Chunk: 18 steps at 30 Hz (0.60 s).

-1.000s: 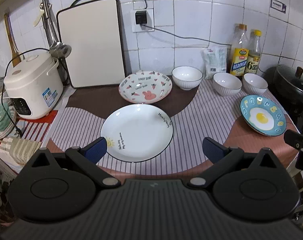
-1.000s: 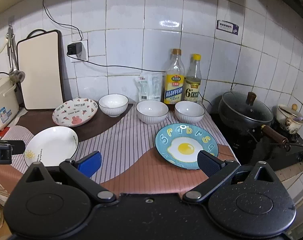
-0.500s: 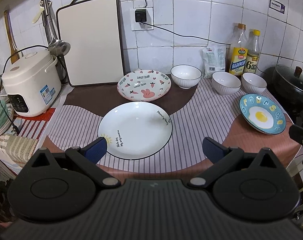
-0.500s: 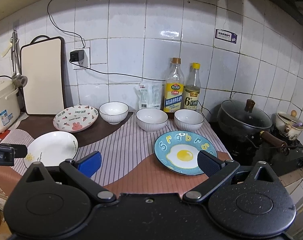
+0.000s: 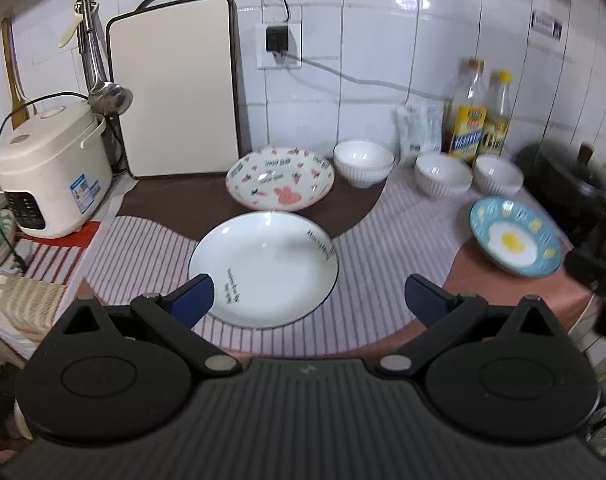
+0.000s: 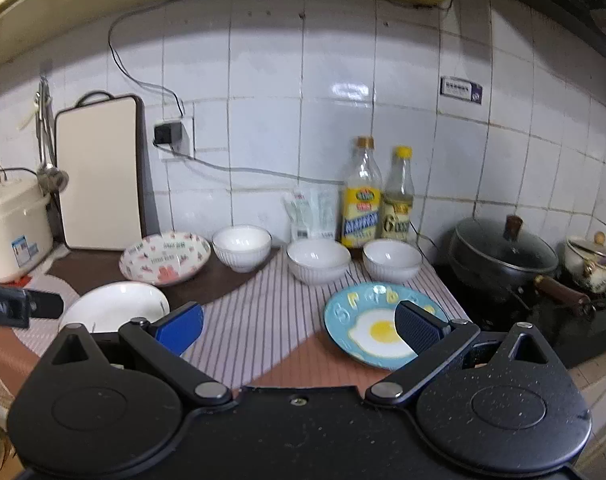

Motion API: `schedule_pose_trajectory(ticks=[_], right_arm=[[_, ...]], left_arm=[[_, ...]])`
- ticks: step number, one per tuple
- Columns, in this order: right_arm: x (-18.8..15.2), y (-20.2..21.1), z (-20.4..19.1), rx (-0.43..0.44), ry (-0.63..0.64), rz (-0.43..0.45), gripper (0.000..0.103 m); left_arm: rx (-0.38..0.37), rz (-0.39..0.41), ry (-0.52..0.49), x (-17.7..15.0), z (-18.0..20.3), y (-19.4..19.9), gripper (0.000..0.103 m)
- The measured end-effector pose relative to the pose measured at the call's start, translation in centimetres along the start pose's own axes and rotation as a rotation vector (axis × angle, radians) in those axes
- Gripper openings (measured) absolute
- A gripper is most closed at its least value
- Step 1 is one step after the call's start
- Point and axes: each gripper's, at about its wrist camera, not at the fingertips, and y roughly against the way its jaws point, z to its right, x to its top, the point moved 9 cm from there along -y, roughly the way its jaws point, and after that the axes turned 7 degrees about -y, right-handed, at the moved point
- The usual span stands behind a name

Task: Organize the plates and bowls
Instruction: 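Grasp the rim of the white sun-print plate with both grippers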

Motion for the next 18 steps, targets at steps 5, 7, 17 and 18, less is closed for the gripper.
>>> schedule_pose_trajectory(ticks=[5, 7, 17, 18], right_arm=[[0.5, -0.9, -1.4, 0.149, -0.067, 0.100, 0.103], [0.4, -2.2, -2.5, 0.183, -0.051, 0.058, 0.103], [-2.8, -9.2, -9.4, 0.375, -0.011, -0.073, 0.103], [-3.3, -9.9, -10.2, 0.391, -0.003, -0.079, 0.103]], left_arm=[[0.013, 0.017, 0.006, 0.8, -1.8, -0.8, 0.101], [0.026, 0.017, 0.008, 1.0, -2.9, -1.5, 0.101], [0.062, -0.105, 0.107, -1.5, -9.7, -9.1, 0.100], [0.050, -0.113, 0.132, -1.8, -10.3, -9.9, 0.100]])
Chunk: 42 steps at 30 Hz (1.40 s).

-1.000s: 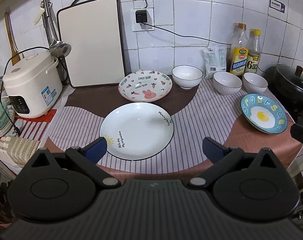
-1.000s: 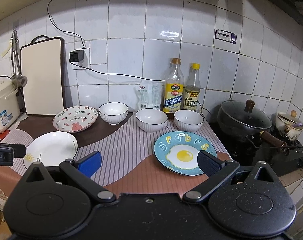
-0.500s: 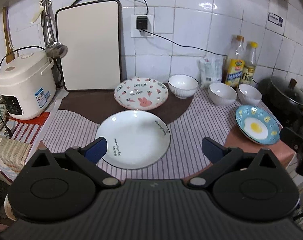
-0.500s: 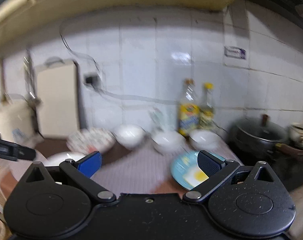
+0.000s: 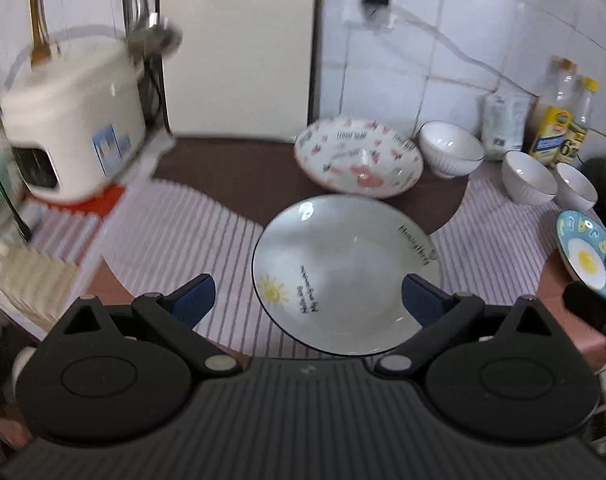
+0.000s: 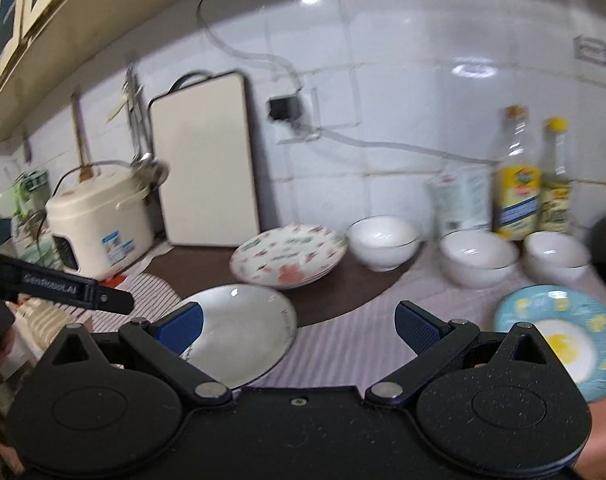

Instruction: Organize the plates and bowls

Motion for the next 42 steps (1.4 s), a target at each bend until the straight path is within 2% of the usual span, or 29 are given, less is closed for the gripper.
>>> schedule_pose_trajectory(ticks=[3, 6, 10, 12, 14, 16, 21, 23, 24, 26, 27, 28, 29, 30, 32, 35, 38, 42], right_arm=[[-1.6, -3.2, -1.0, 0.032, 0.012, -0.032, 0.103], [-3.1, -6.1, -1.3, 0.054, -0.006, -0.071, 0.099], [-5.4, -10.0, -1.8, 0.077, -0.034, -0.145, 0.091], [-6.4, -11.2, -2.0, 0.085, -0.039, -0.177, 0.090], [-7.0, -12.0, -2.2, 0.095, -0.050, -0.187, 0.090], [-7.1, -12.2, -2.3, 0.124, -0.074, -0.172, 0.090], [-7.4, -13.1, -2.2, 0.116, -0.077, -0.192, 0.086], [-7.4, -13.4, -1.9, 0.119, -0.099, -0.211, 0.080], [-7.4, -13.6, -1.8, 0.133, -0.118, -0.236, 0.073], [-7.6, -14.1, -1.5, 0.162, -0.176, -0.284, 0.062], [-7.5, -14.3, -1.4, 0.171, -0.205, -0.292, 0.053], [-7.6, -14.5, -1.3, 0.172, -0.213, -0.298, 0.041], [-7.7, -14.7, -1.3, 0.160, -0.211, -0.309, 0.035], [-7.8, -14.9, -1.1, 0.120, -0.192, -0.316, 0.022], [-7.9, -14.9, -1.2, 0.111, -0.164, -0.315, 0.022], [-7.8, -15.0, -1.1, 0.115, -0.186, -0.325, 0.023], [-7.6, -15.0, -1.1, 0.111, -0.179, -0.334, 0.022], [-7.0, -14.5, -1.0, 0.086, -0.153, -0.323, 0.022]], left_arm=[[0.024, -0.021, 0.045, -0.7, -1.8, -2.8, 0.100], [0.083, -0.034, 0.019, -1.6, -3.0, -5.4, 0.100], [0.085, -0.083, -0.001, -2.7, -3.8, -8.5, 0.097], [0.091, -0.121, -0.022, -3.1, -3.9, -9.7, 0.084], [0.088, -0.150, -0.025, -3.6, -4.1, -10.7, 0.078], [0.067, -0.168, 0.001, -3.9, -4.2, -11.2, 0.069], [0.009, -0.179, 0.054, -4.1, -4.4, -12.0, 0.048], [-0.014, -0.183, 0.071, -4.1, -4.2, -12.1, 0.040], [-0.033, -0.190, 0.093, -4.1, -4.1, -12.1, 0.031], [-0.070, -0.205, 0.128, -4.1, -3.8, -12.2, 0.023], [-0.077, -0.207, 0.134, -4.1, -3.6, -12.3, 0.021], [-0.070, -0.204, 0.128, -4.0, -3.4, -12.3, 0.021], [-0.062, -0.200, 0.120, -4.0, -3.3, -12.3, 0.021], [-0.059, -0.197, 0.117, -4.0, -3.2, -12.3, 0.021], [-0.063, -0.198, 0.140, -4.1, -3.4, -12.3, 0.021], [-0.054, -0.208, 0.187, -4.2, -3.4, -12.4, 0.022], [-0.030, -0.215, 0.175, -4.0, -3.0, -12.4, 0.023], [-0.044, -0.220, 0.152, -3.7, -2.3, -11.7, 0.023]])
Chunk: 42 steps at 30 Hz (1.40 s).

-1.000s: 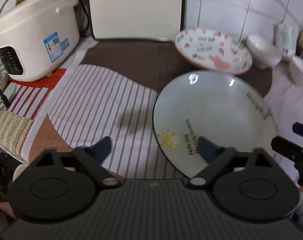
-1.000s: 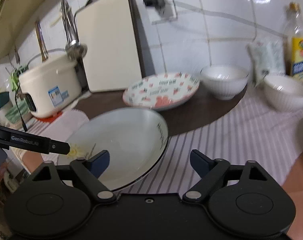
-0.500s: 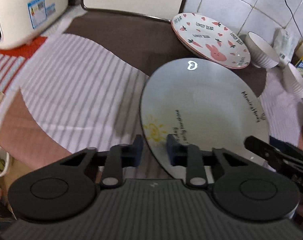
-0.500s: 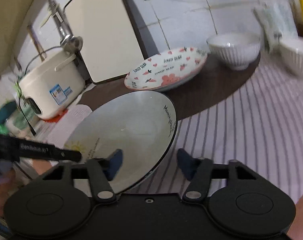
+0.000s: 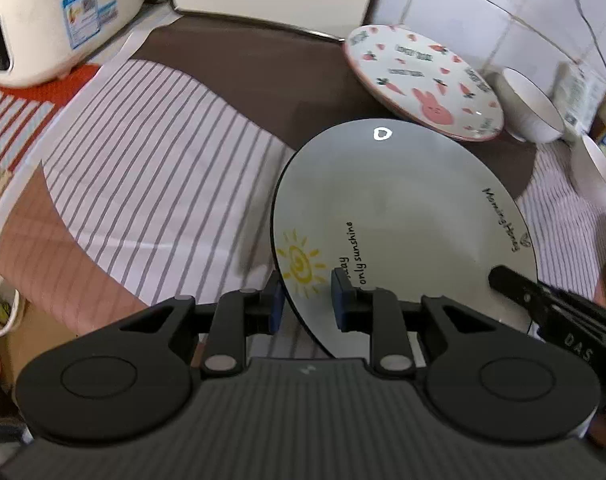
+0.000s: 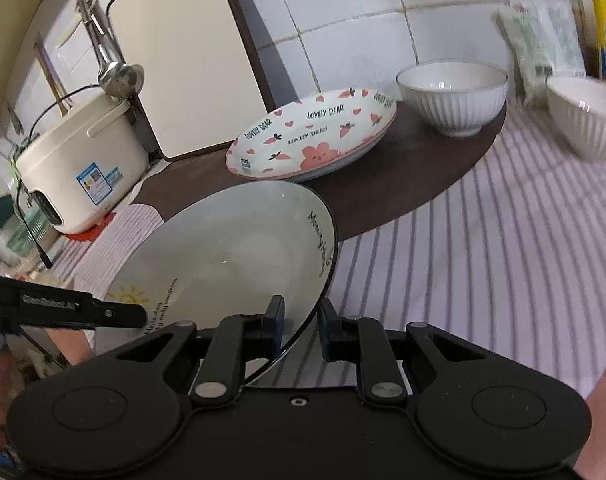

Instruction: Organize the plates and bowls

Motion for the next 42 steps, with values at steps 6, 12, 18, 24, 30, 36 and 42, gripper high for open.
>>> schedule_pose_trajectory(ticks=[6, 12, 18, 24, 30, 36, 42], right_arm=[[1.0, 3.2, 1.0, 0.008, -0.001, 0.052, 0.022], [1.6, 7.1, 3.7, -0.011, -0.031, 0.091, 0.023], [1.7, 9.9, 6.4, -0.043, -0.026, 0.118, 0.023], [1.5, 11.0, 8.6, -0.063, -0.036, 0.134, 0.023], [1.1, 10.3, 9.8, -0.064, -0.050, 0.116, 0.023], [0.4, 9.2, 10.8, -0.078, -0.061, 0.096, 0.023], [0.3, 8.6, 11.1, -0.093, -0.054, 0.085, 0.023]], left_arm=[[-0.010, 0.041, -0.054, 0.3, 2.7, 2.3, 0.023], [-0.039, 0.062, -0.143, 1.1, 7.1, 4.2, 0.023], [-0.090, 0.033, -0.163, 0.8, 10.8, 4.1, 0.023], [-0.097, 0.029, -0.204, 0.8, 13.4, 3.7, 0.023], [-0.076, 0.010, -0.234, 0.7, 14.3, 2.6, 0.023], [-0.072, -0.018, -0.231, 0.4, 14.5, 0.7, 0.023], [-0.076, -0.029, -0.221, 0.3, 14.7, -0.4, 0.023]])
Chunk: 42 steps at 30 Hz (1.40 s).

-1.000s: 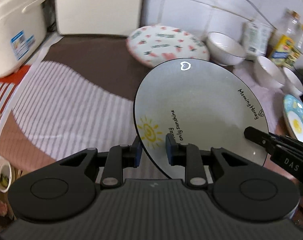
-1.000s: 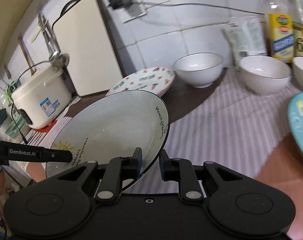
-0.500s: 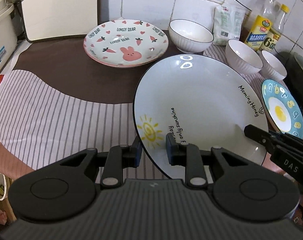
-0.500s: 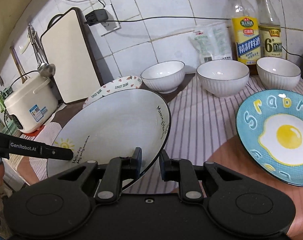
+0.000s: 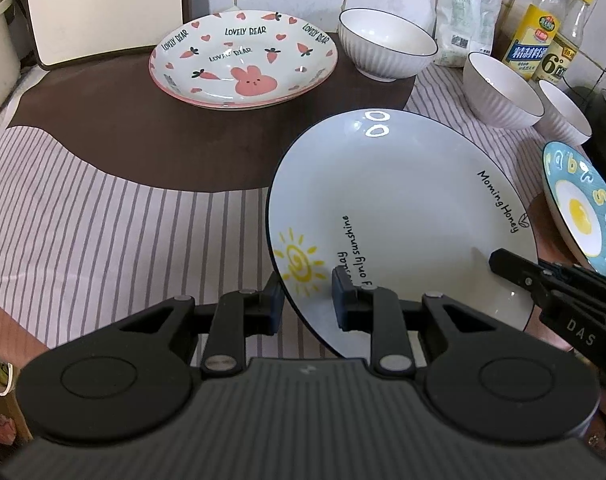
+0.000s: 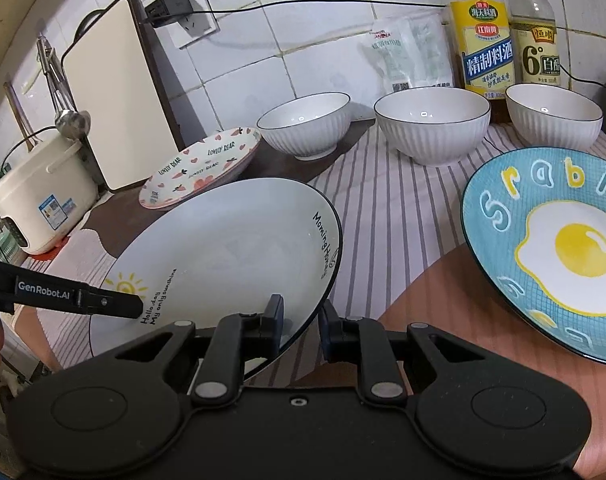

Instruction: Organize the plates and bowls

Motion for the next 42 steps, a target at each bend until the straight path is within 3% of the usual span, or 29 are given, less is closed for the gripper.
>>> schedule_pose_trajectory(ticks=[10, 12, 14, 20, 22, 23, 25, 29, 31, 35, 40, 42], right_arm=[[-0.7, -0.3, 0.2, -0.011, 0.036, -0.001, 0.024], [-0.9, -0.3, -0.1, -0.017, 0.107, 0.018, 0.026], [-1.1, -0.1, -0.5, -0.055, 0.189, 0.046, 0.034], [-1.0, 1.3, -1.1, -0.072, 0.214, 0.019, 0.047], [-0.6, 2.3, -0.9, -0.092, 0.203, 0.017, 0.067], [-0.4, 2.7, -0.6, -0.121, 0.195, 0.016, 0.073], [0.2, 4.1, 0.0, -0.172, 0.179, 0.032, 0.075], [1.2, 7.3, 0.4, -0.163, 0.172, 0.065, 0.077], [1.7, 9.1, 0.6, -0.166, 0.178, 0.096, 0.084], [2.4, 12.2, 0.6, -0.148, 0.198, 0.139, 0.084], [2.7, 15.5, 0.7, -0.155, 0.227, 0.183, 0.084], [2.7, 16.7, 0.8, -0.173, 0.238, 0.188, 0.084]], left_arm=[[-0.008, -0.042, 0.053, -0.7, -0.3, -0.9, 0.024], [0.008, -0.046, 0.046, -0.6, -0.2, -0.9, 0.033], [0.033, -0.059, 0.030, -0.9, -0.1, -0.8, 0.046], [0.035, -0.060, 0.023, -1.6, 0.5, 1.3, 0.053], [0.030, -0.055, 0.006, -1.7, 1.0, 2.2, 0.057], [0.035, -0.047, -0.002, -1.8, 1.2, 2.8, 0.060], [0.048, -0.027, -0.017, -1.7, 1.6, 3.9, 0.064], [0.036, 0.018, -0.056, -1.5, 3.0, 6.4, 0.068], [0.028, 0.042, -0.082, -1.3, 3.9, 7.7, 0.070], [0.043, 0.119, -0.166, -0.4, 5.9, 10.3, 0.078], [0.022, 0.190, -0.251, 0.8, 9.0, 12.8, 0.081], [-0.012, 0.198, -0.306, 1.1, 10.5, 13.2, 0.091]])
